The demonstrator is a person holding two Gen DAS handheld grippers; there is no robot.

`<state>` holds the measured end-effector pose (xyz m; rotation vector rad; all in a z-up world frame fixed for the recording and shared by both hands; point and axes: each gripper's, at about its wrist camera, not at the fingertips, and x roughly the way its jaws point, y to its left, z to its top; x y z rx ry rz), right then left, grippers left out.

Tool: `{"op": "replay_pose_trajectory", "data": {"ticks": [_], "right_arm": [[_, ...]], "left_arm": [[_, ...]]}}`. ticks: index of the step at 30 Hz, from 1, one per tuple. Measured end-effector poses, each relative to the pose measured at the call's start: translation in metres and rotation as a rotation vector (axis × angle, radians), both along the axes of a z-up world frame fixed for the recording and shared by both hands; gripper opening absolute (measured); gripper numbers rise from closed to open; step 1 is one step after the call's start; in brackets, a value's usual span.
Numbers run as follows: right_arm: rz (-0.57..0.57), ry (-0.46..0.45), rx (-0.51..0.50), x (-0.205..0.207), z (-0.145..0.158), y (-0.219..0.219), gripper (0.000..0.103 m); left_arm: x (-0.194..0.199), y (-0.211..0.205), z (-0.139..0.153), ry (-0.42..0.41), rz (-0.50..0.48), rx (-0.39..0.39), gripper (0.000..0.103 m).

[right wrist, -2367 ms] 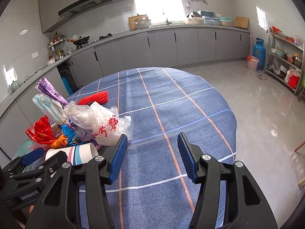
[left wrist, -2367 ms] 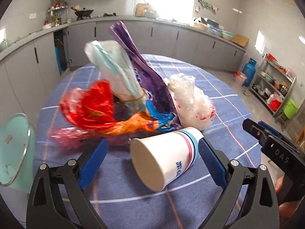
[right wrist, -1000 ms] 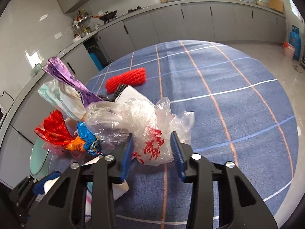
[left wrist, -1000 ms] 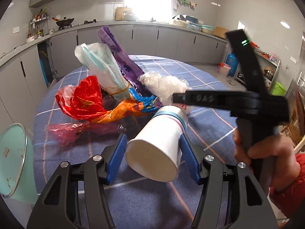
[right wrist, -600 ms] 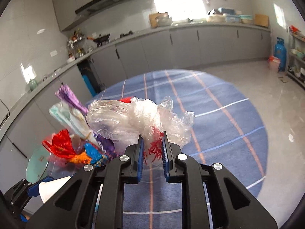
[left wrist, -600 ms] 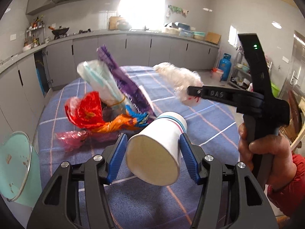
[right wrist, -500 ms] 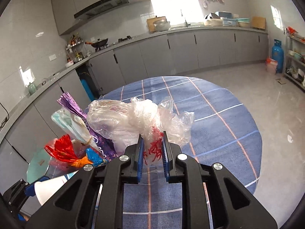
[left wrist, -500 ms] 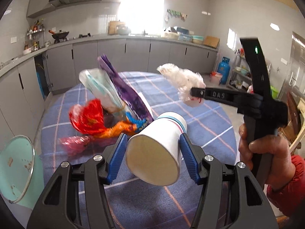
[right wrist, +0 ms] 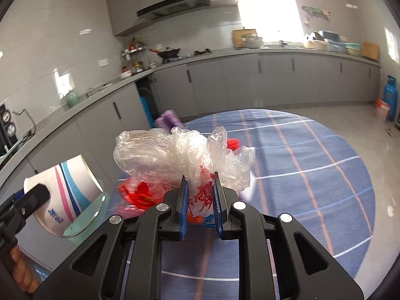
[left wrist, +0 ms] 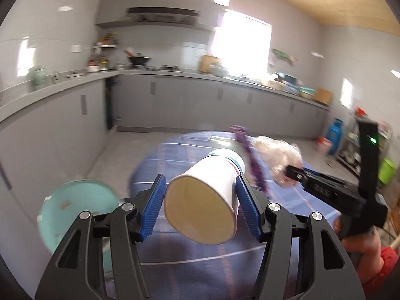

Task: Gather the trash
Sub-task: 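Carry the paper cup and clear bag with both tools over the teal bin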

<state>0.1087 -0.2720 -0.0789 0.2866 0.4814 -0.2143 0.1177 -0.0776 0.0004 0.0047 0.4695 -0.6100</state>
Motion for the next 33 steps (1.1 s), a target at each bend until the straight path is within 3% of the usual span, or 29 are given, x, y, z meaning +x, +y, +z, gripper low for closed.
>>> {"op": "replay_pose_trajectory", "data": {"ticks": [10,16,25,33], "right_arm": [[0.21,-0.002,-0.029,0.054,0.009,0.094,0.018],[0.307,0.037,-0.034,0.088,0.001,0.144,0.019],[0.372,0.136,-0.048,0.14,-0.036,0.204,0.019],[0.396,0.233,-0.055,0.183,-0.074,0.229,0.019]], "left_arm": [[0.031,0.106,0.003,-0.006,0.345,-0.007,0.058],[0.051,0.143,-0.009,0.034,0.478,-0.014,0.058],[0.083,0.162,-0.04,0.101,0.553,0.051,0.058],[0.118,0.169,-0.082,0.205,0.565,0.096,0.058]]}}
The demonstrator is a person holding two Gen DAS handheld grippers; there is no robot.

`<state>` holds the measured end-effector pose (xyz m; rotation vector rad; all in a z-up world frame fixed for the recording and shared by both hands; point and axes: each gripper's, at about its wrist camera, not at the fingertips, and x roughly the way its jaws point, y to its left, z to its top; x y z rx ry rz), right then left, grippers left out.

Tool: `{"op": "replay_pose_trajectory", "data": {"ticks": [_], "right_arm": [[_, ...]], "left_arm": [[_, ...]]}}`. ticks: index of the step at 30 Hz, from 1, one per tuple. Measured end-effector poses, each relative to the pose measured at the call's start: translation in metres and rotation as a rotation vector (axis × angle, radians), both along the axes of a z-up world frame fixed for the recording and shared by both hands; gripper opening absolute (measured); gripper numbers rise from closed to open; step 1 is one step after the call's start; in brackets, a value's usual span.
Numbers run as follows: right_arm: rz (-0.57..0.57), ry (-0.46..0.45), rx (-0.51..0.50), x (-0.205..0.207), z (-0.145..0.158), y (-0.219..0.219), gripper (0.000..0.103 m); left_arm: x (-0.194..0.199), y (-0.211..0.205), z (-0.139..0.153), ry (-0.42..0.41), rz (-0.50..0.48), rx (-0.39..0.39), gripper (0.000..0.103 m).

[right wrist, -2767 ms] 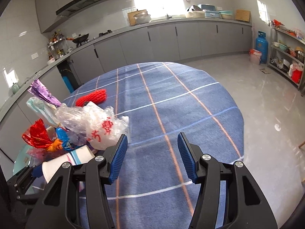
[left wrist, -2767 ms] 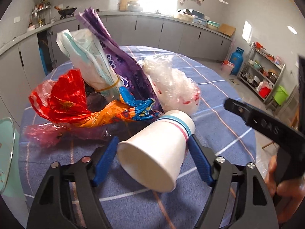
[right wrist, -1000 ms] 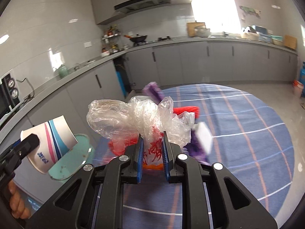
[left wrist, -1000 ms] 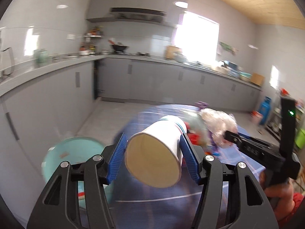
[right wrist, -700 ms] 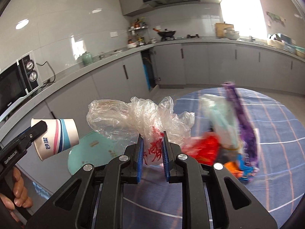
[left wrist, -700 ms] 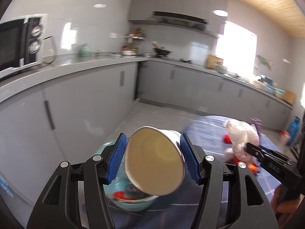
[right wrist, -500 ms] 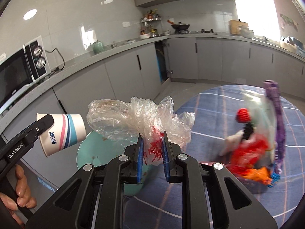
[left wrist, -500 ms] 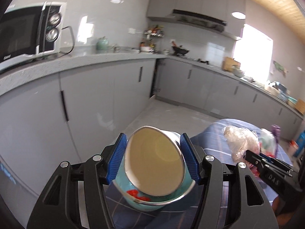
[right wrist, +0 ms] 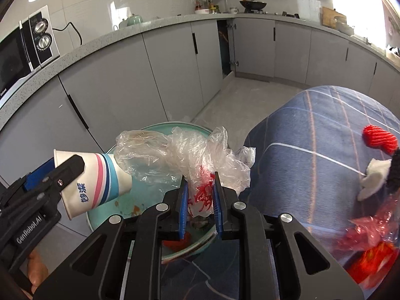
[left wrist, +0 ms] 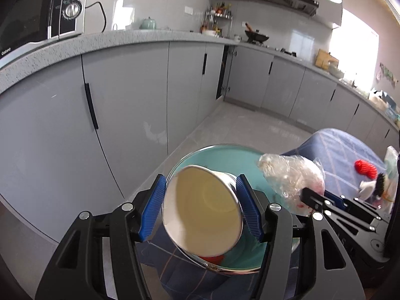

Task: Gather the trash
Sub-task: 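Carry the paper cup and clear bag with both tools over the teal bin, then open both tools to drop the cup and clear bag into the bin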

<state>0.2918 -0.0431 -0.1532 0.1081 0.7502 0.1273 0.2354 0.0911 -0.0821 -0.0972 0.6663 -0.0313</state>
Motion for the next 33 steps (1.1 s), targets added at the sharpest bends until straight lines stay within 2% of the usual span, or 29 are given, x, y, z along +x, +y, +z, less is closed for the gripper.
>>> {"op": "replay_pose_trajectory", "data": {"ticks": [5,6,8,14,17,22,26,33], "right_arm": [[0.015,0.023,-0.016,0.014,-0.013,0.004,0.022],[0.022,0.033,-0.01,0.017,-0.016,0.005,0.023],[0.028,0.036,-0.002,0.021,-0.018,0.006,0.035],[0.015,0.007,0.011,0.014,-0.013,-0.003,0.041],[-0.002,-0.027,-0.009,0.005,-0.006,-0.009,0.041],[-0.028,-0.049,-0.005,-0.012,0.007,-0.02,0.041],[-0.029,-0.061,0.019,-0.027,0.017,-0.029,0.041],[-0.034,-0.1,0.012,-0.054,0.032,-0.035,0.041]], "left_arm": [[0.015,0.002,-0.014,0.037,0.007,0.007,0.058],[0.017,0.0,-0.016,0.043,0.009,0.013,0.058],[0.021,0.0,-0.02,0.056,0.004,0.014,0.059],[0.028,-0.001,-0.027,0.087,0.0,0.019,0.063],[0.028,-0.001,-0.029,0.092,0.003,0.024,0.065],[0.021,-0.002,-0.027,0.088,0.026,0.015,0.076],[0.015,-0.006,-0.022,0.078,0.042,0.05,0.081],[-0.001,-0.015,-0.008,0.057,0.031,0.057,0.083]]}}
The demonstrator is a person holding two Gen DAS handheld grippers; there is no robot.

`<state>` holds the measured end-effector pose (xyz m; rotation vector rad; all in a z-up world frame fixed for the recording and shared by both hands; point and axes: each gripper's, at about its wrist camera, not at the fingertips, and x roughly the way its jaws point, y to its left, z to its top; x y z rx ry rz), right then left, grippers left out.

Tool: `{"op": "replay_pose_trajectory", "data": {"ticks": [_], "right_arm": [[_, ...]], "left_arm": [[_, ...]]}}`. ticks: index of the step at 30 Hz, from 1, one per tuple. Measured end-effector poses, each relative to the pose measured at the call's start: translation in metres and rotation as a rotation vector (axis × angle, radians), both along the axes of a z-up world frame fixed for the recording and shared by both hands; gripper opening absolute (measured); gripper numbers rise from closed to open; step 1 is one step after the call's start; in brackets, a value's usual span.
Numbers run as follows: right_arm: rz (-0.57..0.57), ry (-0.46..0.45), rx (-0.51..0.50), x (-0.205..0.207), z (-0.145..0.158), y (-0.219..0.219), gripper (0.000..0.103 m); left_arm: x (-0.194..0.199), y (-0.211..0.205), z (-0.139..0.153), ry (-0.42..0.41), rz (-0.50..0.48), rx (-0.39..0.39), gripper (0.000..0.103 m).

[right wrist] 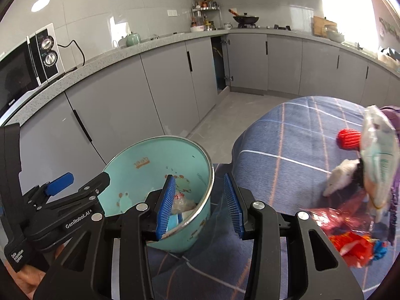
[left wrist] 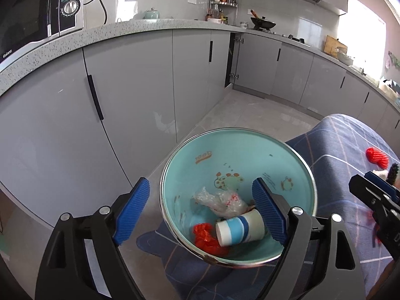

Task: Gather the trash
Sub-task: 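Open both tools to drop the cup and clear bag into the bin, then move both open tools back to the remaining trash on the table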

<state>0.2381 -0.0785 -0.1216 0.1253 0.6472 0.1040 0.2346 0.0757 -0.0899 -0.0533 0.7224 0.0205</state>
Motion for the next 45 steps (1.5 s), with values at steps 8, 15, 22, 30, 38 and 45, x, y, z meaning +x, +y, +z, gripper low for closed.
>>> {"op": "replay_pose_trajectory", "data": {"ticks": [8,15,22,30,38,45], "right_arm": [[-0.046,-0.015,0.009,-0.027,0.007,-0.02,0.041],[-0.082,-0.046,0.018,-0.048,0.017,-0.037,0.041],[-0.117,-0.063,0.034,-0.068,0.022,-0.056,0.041],[-0.169,-0.086,0.044,-0.092,0.029,-0.082,0.041],[-0.25,-0.086,0.032,-0.117,0.024,-0.114,0.041],[-0.364,-0.055,0.029,-0.148,0.008,-0.16,0.041]], "left_arm": [[-0.017,-0.02,0.016,-0.022,-0.048,0.014,0.084],[-0.028,-0.037,0.025,-0.039,-0.081,0.048,0.084],[-0.041,-0.052,0.038,-0.065,-0.119,0.054,0.084],[-0.055,-0.076,0.046,-0.077,-0.172,0.05,0.085],[-0.066,-0.102,0.046,-0.077,-0.246,0.042,0.085],[-0.078,-0.133,0.04,-0.066,-0.337,0.033,0.085]]}}
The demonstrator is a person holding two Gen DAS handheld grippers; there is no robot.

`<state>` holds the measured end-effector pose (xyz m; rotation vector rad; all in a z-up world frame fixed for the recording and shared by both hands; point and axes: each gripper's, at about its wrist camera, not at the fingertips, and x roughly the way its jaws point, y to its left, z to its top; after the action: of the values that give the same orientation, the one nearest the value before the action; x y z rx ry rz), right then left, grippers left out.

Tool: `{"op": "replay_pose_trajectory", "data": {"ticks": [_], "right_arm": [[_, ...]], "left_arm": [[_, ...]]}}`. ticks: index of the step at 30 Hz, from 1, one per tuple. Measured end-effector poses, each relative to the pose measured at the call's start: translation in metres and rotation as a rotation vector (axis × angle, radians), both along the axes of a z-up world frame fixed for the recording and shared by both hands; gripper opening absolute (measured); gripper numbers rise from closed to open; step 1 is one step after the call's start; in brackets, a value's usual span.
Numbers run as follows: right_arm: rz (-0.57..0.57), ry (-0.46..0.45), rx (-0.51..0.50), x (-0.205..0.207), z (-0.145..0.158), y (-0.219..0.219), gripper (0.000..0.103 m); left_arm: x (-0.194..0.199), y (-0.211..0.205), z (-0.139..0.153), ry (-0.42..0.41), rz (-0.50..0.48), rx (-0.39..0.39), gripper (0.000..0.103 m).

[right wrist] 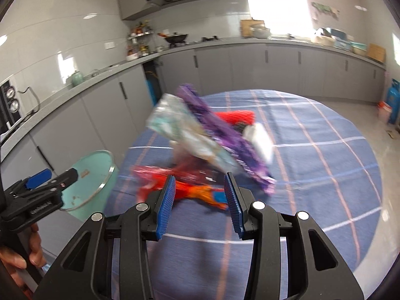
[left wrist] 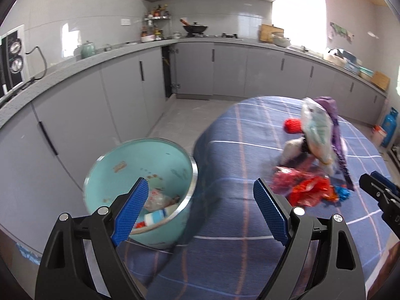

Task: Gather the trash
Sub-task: 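Move both open tools back to the remaining trash on the table, then grasp the red-orange-blue snack wrapper with the left tool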

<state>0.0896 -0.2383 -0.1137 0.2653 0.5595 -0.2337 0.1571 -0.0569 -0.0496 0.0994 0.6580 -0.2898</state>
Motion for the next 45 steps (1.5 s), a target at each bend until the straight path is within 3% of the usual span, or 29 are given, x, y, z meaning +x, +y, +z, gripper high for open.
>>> {"op": "replay_pose_trajectory", "data": {"ticks": [21,28,30,33,38,45], "right_arm": [[-0.154,0.029,0.06,-0.03,-0.026,-0.074,0.041],[-0.167,0.035,0.08,-0.031,-0.032,-0.087,0.041],[-0.168,0.037,0.082,-0.032,-0.033,-0.088,0.041],[-0.171,0.04,0.088,-0.032,-0.034,-0.09,0.041],[-0.177,0.046,0.1,-0.031,-0.036,-0.091,0.041],[-0.176,0.039,0.082,-0.032,-0.031,-0.085,0.041]], "left_arm": [[-0.025,-0.109,-0.025,0.049,-0.276,0.001,0.085],[-0.011,-0.145,-0.04,0.069,-0.279,0.053,0.082],[-0.006,-0.15,-0.045,0.082,-0.275,0.07,0.06],[0.0,-0.15,-0.054,0.133,-0.277,0.063,0.042],[-0.004,-0.145,-0.058,0.128,-0.293,0.068,0.021],[-0.021,-0.129,-0.042,0.093,-0.345,0.048,0.018]]}}
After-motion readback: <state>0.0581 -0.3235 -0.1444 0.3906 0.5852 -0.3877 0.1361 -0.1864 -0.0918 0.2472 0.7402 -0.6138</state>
